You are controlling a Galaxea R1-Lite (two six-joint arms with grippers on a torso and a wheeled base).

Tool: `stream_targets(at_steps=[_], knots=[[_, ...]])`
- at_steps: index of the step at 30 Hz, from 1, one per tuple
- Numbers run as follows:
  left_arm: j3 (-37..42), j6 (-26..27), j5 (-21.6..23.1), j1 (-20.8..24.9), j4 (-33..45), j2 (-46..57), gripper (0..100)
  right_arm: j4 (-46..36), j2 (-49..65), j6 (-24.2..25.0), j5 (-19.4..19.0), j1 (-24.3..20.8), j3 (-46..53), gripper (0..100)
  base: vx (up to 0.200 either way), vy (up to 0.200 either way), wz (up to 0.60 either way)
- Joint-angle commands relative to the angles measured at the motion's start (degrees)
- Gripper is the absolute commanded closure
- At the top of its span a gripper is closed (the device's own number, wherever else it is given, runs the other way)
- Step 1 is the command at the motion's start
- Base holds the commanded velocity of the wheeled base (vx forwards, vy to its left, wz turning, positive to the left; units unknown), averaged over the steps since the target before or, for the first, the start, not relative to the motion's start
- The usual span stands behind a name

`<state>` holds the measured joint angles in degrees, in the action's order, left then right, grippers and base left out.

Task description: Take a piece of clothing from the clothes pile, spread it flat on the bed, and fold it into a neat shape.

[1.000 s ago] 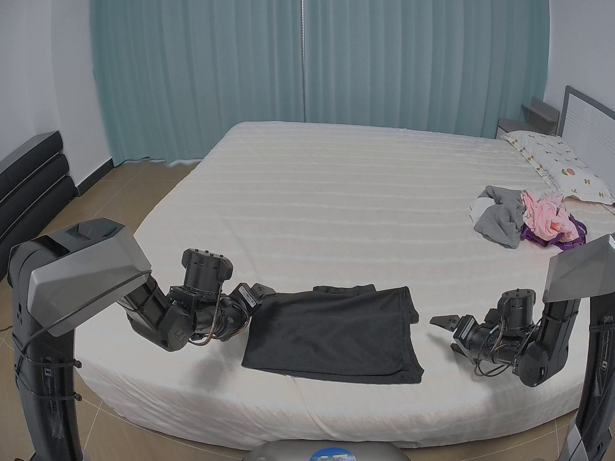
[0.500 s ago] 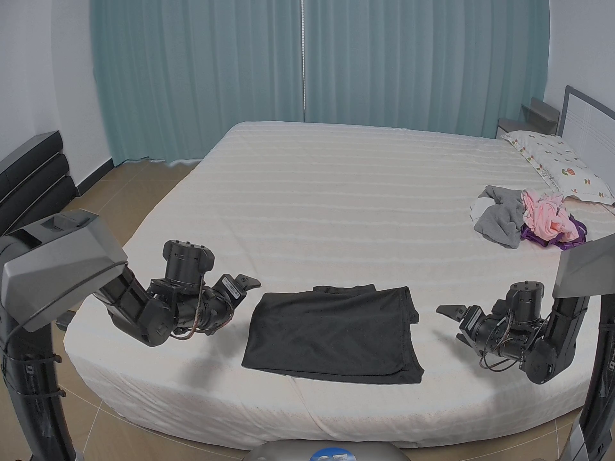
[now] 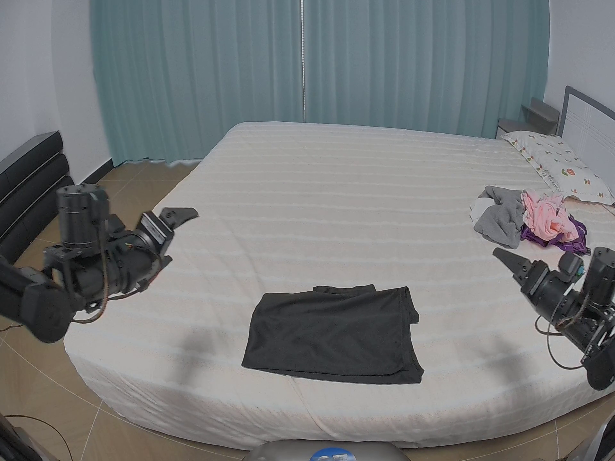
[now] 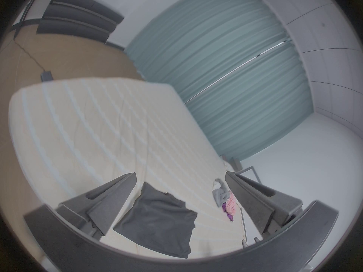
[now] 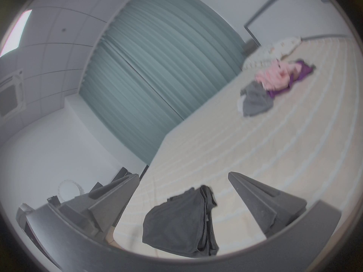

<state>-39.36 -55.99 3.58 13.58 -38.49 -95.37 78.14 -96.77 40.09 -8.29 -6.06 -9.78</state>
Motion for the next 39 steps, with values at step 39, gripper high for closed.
stream_targets(at_steps=[39], knots=[[22.14,55.11,-13.16,-13.76,36.20,95.37,0,-71.73,96.77,-43.61,7.41,5.88,4.33,0,0.000,0.000,0.00]])
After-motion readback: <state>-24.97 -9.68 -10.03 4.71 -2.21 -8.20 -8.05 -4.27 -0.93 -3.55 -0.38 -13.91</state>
